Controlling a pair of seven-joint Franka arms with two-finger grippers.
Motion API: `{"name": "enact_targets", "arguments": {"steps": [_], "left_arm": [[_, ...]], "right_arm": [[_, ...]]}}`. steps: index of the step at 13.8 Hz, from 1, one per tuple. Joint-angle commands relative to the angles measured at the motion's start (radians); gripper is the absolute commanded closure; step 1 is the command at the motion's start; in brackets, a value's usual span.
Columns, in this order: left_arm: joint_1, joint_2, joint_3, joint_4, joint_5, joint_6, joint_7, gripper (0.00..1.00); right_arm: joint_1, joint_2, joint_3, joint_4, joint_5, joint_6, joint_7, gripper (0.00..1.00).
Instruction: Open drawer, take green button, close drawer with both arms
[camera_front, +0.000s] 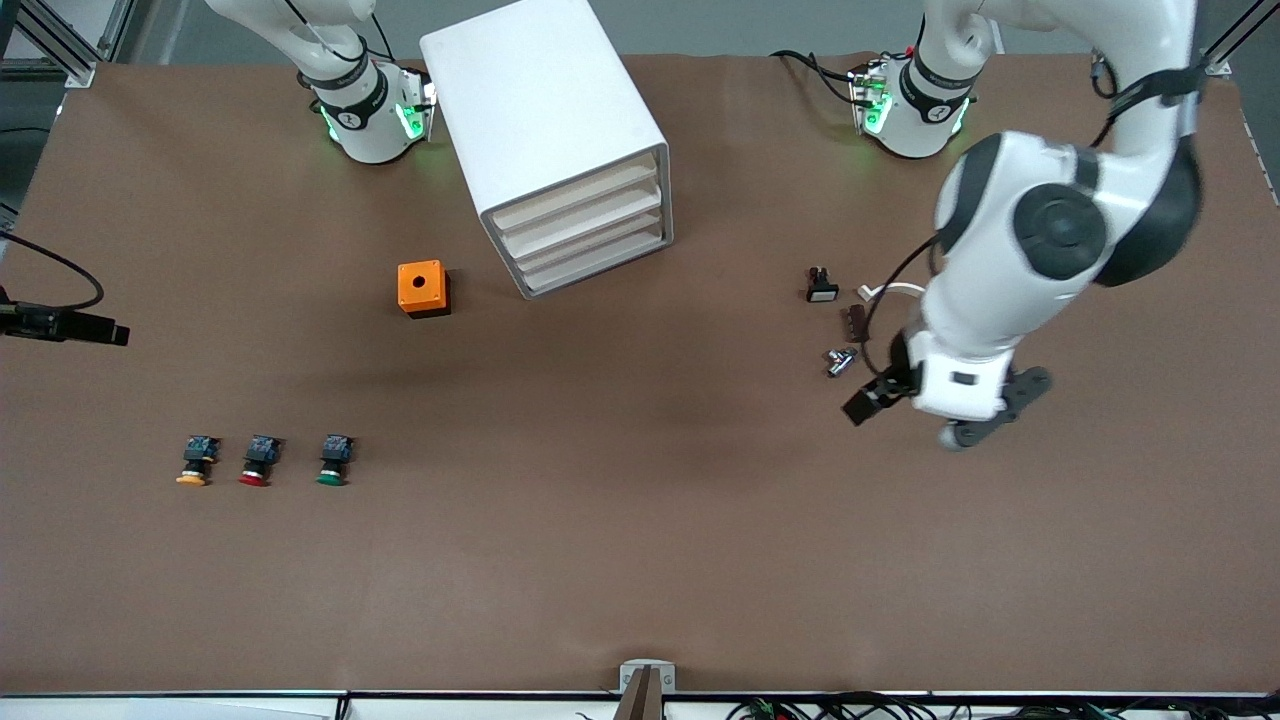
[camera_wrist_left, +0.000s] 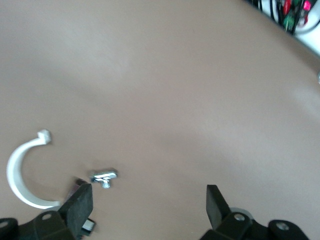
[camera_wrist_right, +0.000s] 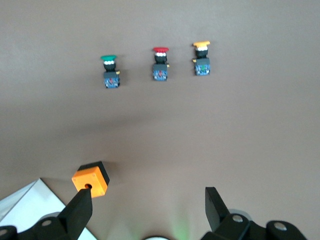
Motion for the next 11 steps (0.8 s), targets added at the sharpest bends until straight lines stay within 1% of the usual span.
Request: {"name": "enact_targets", "arguments": {"steps": [1,3,5,6,8,9,11], "left_arm": [[0.051,-0.082,-0.010,0.011,0.021,-0.062,0.068,0.00],[0.103,-0.139,-0.011,0.011,0.021,-0.126,0.173,0.00],[0.144,-0.188,-0.007,0.011,0.021,-0.197,0.313,0.00],[0.163,-0.211,-0.008,0.011,0.022,-0.240,0.362,0.00],[0.194,-0.257,-0.011,0.010,0.022,-0.294,0.498,0.00],[0.201,-0.282,-0.008,0.004,0.024,-0.343,0.568,0.00],[0.249,-0.338,-0.011,-0.019,0.030,-0.395,0.663,0.00]], "right_arm": [[-0.040,0.016,0.015,0.081,-0.014,-0.061,-0.010,0.00],[-0.052,0.016,0.015,0.112,-0.009,-0.060,-0.010,0.00],[-0.055,0.000,0.021,0.114,-0.006,-0.089,-0.007,0.00],[-0.048,-0.027,0.022,0.112,-0.009,-0.074,-0.005,0.00],[-0.043,-0.037,0.028,0.111,0.008,-0.054,-0.016,0.00],[-0.036,-0.064,0.028,0.099,0.014,-0.066,-0.008,0.00],[-0.016,-0.139,0.025,0.038,0.026,-0.074,-0.003,0.00]]}}
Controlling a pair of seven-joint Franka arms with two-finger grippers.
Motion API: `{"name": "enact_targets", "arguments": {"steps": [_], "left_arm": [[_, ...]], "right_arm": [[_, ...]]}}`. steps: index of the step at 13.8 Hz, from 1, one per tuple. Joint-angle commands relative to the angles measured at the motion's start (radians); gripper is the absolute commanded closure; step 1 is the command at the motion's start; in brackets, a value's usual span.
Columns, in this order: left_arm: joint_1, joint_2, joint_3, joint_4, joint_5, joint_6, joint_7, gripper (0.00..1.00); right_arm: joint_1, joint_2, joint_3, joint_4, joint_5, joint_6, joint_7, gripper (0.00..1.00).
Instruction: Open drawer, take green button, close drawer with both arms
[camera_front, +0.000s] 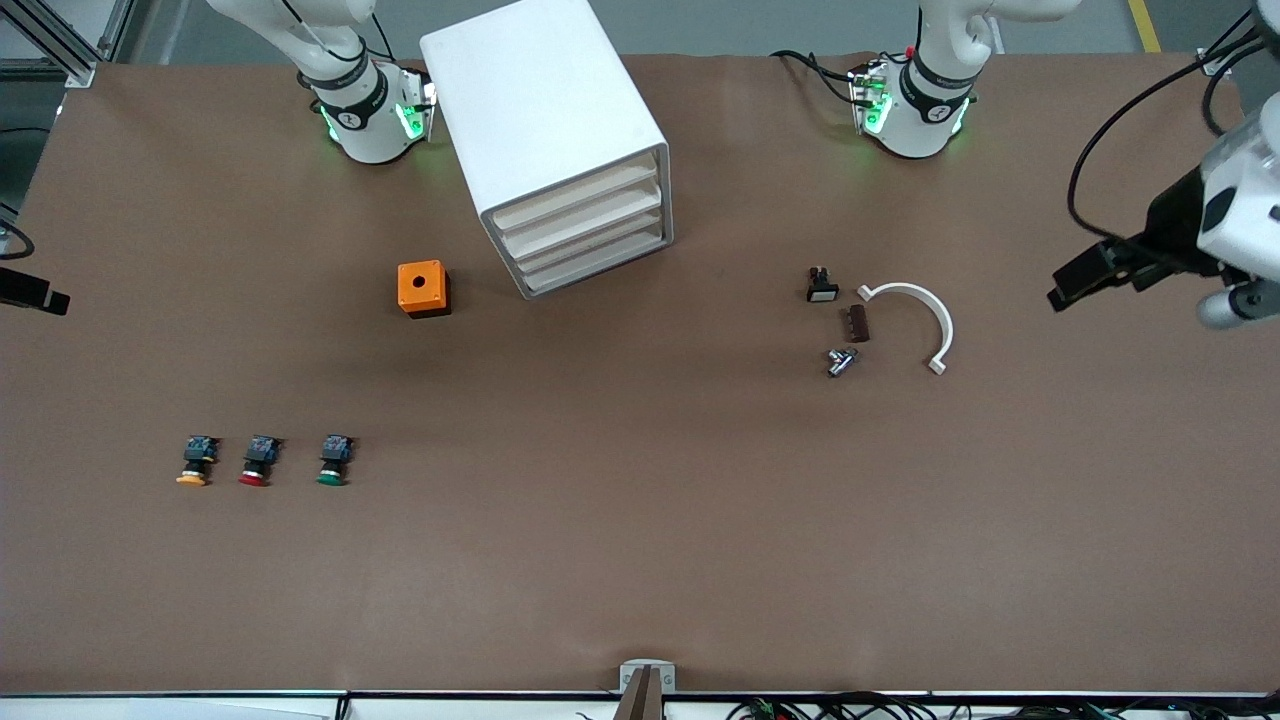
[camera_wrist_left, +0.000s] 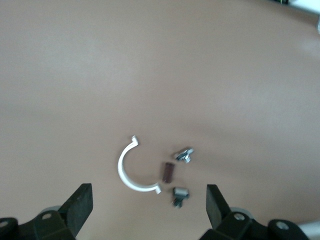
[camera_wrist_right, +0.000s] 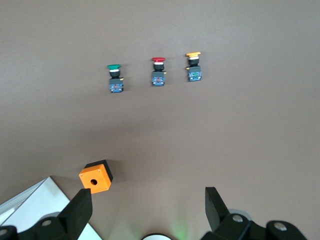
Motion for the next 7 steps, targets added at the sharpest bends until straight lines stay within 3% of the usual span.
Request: {"name": "enact_targets", "arguments": {"steps": [1,4,7], "left_arm": [[0.058,-0.099,-0.016,-0.068,0.025,-0.064,0.126,0.00],[0.091,-0.203,-0.050,-0.163,0.075,-0.064,0.136,0.00],[0.133,-0.231,-0.118,-0.201,0.089,-0.064,0.139,0.00]], "right_arm": [[0.024,-0.122,0.003,-0.107,0.013,-0.006,0.000,0.00],[0.052,-0.227,-0.003,-0.208,0.010,0.005,0.000,0.00],[0.125,-0.307,-0.046,-0.292,-0.001,0.042,0.008,0.00]]}}
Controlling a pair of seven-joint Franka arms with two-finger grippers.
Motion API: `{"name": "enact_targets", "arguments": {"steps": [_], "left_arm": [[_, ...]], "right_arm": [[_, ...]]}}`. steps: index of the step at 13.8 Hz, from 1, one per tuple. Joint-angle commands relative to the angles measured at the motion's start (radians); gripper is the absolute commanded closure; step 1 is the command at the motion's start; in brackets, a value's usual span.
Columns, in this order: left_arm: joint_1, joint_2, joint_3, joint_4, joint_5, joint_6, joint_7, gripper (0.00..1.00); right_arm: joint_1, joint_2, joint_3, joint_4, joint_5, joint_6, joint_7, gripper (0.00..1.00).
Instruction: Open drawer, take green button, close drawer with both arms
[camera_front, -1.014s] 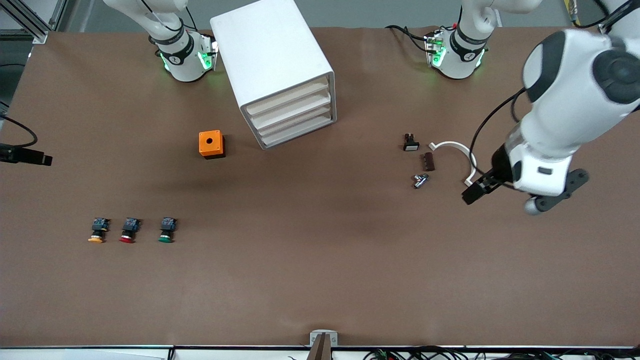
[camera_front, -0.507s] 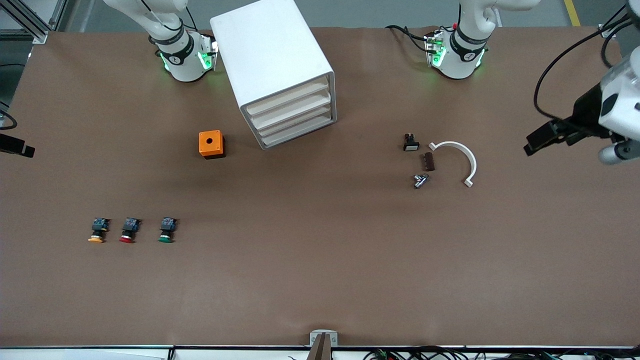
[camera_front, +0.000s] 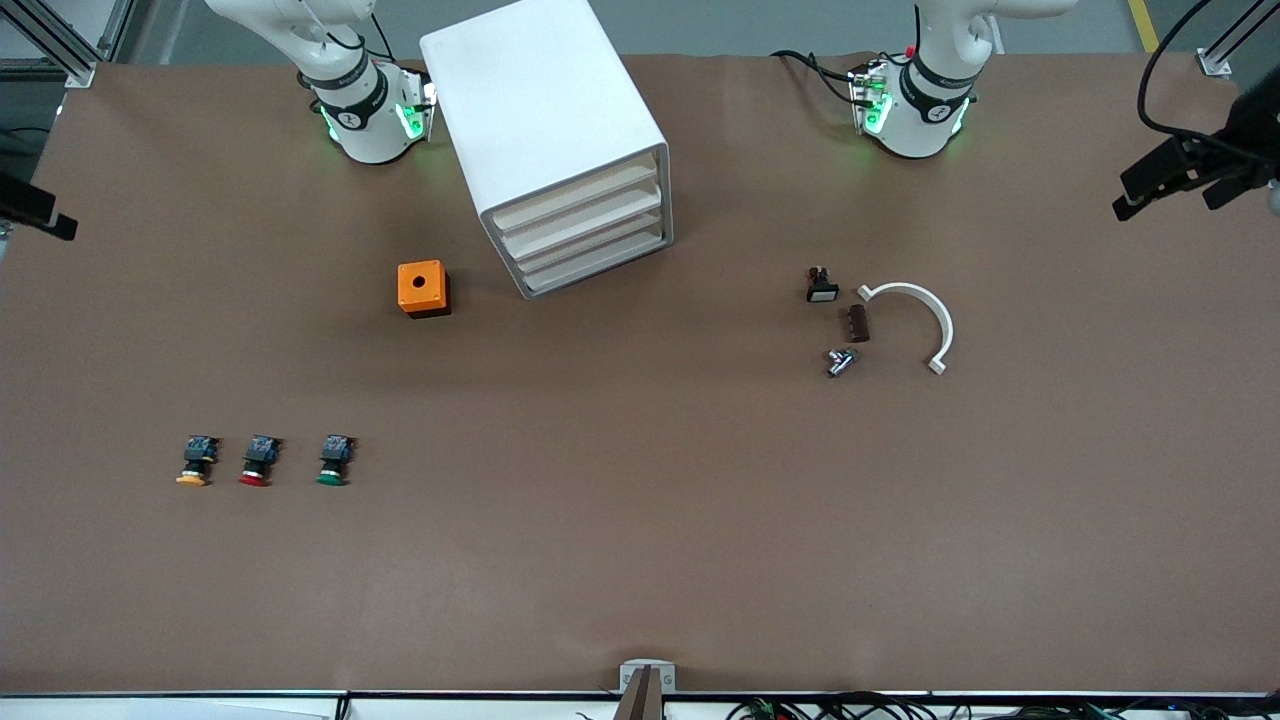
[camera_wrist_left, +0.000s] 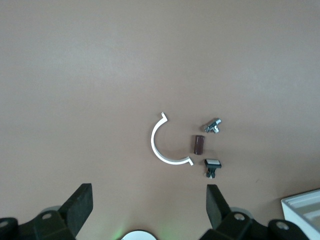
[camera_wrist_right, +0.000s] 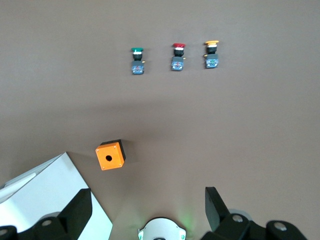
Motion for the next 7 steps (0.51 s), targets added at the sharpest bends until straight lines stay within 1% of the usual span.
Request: {"name": "enact_targets", "arguments": {"steps": [1,2,3,5,7], "left_arm": [[0.085,-0.034,-0.116,-0.052,0.025,0.008,0.016,0.00],[0.128,-0.035,-0.167,-0.053,0.025,0.011,0.029,0.01],[0.148,-0.034,-0.193,-0.052,0.025,0.012,0.030,0.01],[0.157,-0.032,-0.205,-0.052,0.025,0.012,0.035,0.01],[0.179,-0.020,-0.228,-0.046,0.025,0.035,0.035,0.01]], "right_arm": [[0.080,-0.102,-0.070,-0.137,-0.006,0.065,0.004,0.00],[0.083,-0.122,-0.078,-0.169,-0.006,0.088,0.004,0.00],[0.082,-0.144,-0.078,-0.205,-0.006,0.115,0.004,0.00],[0.077,-0.174,-0.074,-0.248,-0.014,0.155,-0.008,0.00],[0.082,-0.176,-0.061,-0.248,-0.069,0.174,-0.013,0.00]]}}
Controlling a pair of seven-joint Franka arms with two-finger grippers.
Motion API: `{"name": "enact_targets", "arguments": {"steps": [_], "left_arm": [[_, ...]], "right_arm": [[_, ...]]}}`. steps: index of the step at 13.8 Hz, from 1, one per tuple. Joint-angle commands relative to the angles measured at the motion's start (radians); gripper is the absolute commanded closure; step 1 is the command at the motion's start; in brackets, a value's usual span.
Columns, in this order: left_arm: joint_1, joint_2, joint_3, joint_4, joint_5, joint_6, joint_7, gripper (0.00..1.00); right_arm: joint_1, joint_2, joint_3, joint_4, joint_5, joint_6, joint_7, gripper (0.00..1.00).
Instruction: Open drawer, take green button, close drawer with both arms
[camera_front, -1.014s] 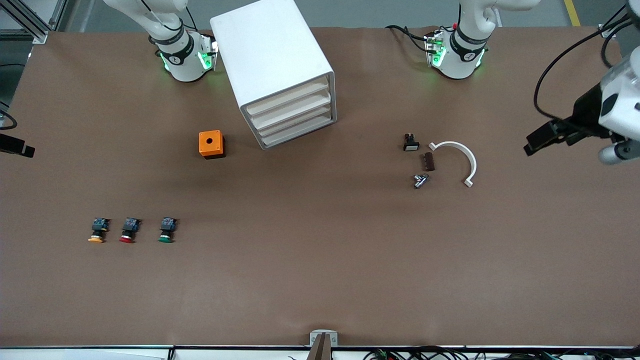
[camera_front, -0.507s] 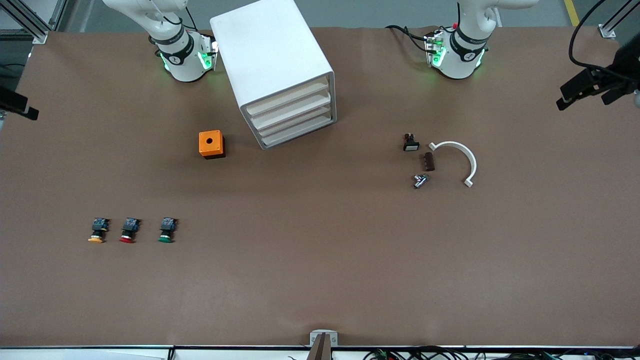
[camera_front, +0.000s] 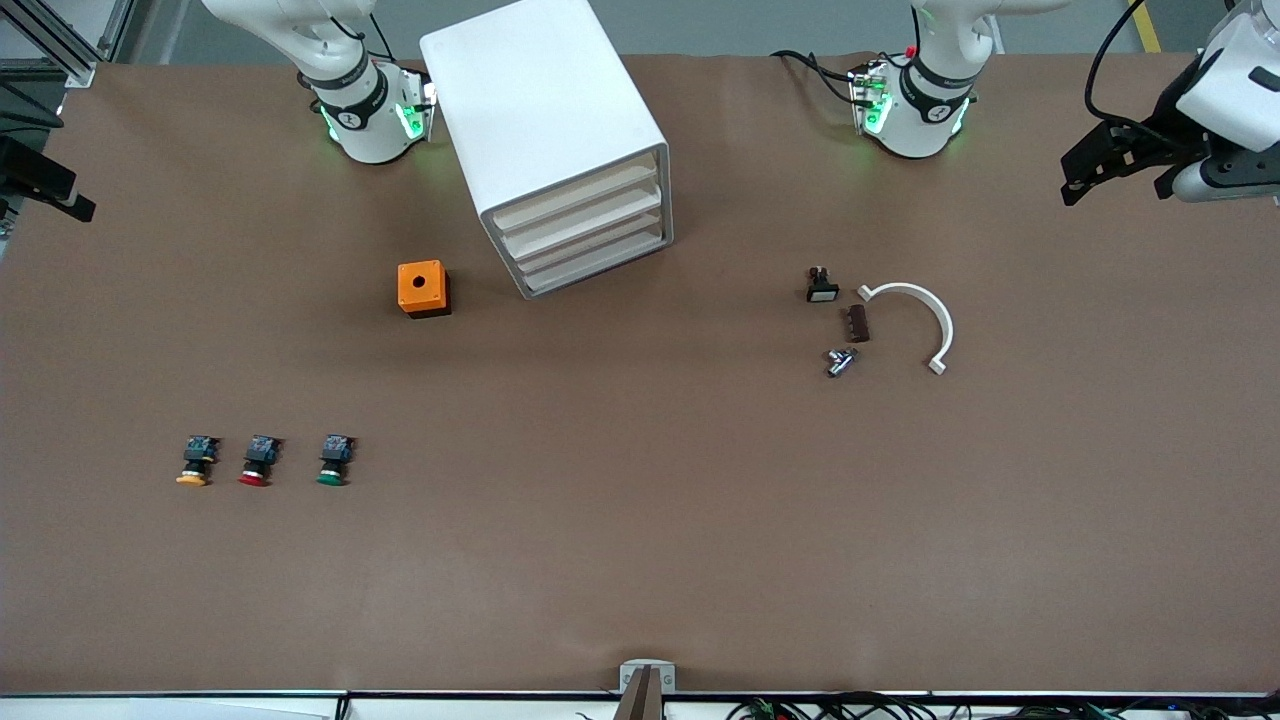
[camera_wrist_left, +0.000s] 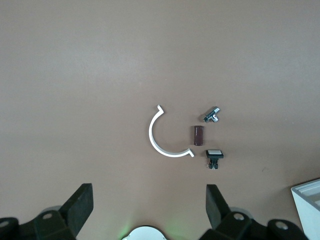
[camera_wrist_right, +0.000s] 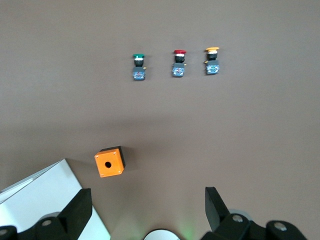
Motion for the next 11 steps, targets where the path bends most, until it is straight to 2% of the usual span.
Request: {"name": "enact_targets", "arguments": {"steps": [1,4,11], "left_arm": [[0.027,0.000,-0.027,-0.004,0.017,0.024,0.027,0.01],[0.022,0.007,-0.032,0.009,0.019,0.022,0.029,0.00],[0.024,0.052,-0.032,0.063,0.020,0.019,0.019,0.00]], "right_arm": [[0.018,-0.044,0.004,-0.046,-0.045,0.032,-0.014,0.00],[0.016,-0.044,0.004,-0.046,-0.064,0.046,-0.076,0.00],[0.024,-0.068,0.006,-0.060,-0.062,0.037,-0.080,0.00]]}}
